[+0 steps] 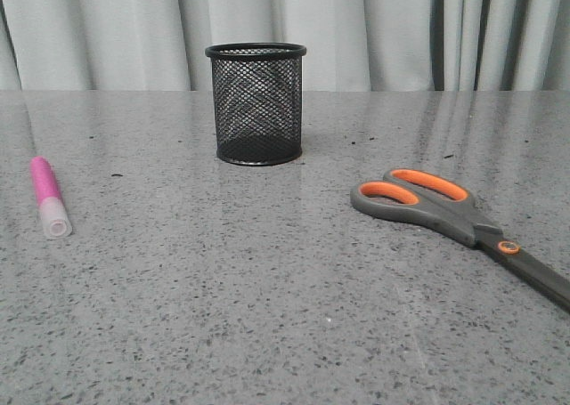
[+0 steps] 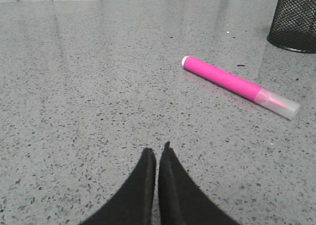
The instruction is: Put pen and scissors into bin
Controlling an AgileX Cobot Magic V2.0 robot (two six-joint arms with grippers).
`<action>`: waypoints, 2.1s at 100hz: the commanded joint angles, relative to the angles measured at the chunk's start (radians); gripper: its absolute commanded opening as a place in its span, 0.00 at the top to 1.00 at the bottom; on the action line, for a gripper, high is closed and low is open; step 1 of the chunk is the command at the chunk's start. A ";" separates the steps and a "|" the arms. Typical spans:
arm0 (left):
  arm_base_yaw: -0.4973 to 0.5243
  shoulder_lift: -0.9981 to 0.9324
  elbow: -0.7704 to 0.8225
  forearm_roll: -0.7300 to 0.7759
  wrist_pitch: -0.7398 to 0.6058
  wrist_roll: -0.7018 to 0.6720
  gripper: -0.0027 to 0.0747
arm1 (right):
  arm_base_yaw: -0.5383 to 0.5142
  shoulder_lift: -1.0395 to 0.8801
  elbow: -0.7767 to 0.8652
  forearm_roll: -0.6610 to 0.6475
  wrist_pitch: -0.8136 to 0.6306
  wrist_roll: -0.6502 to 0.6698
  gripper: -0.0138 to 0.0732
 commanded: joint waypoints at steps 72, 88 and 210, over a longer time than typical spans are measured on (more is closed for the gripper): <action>0.002 -0.032 0.024 -0.002 -0.065 -0.001 0.99 | 0.004 -0.024 0.008 -0.037 -0.026 -0.006 0.92; 0.002 -0.032 0.024 0.009 -0.067 -0.001 0.99 | 0.004 -0.024 0.008 -0.058 -0.044 -0.006 0.92; -0.005 0.699 -0.703 -0.564 0.233 0.134 0.57 | 0.003 0.211 -0.271 0.533 -0.394 -0.004 0.39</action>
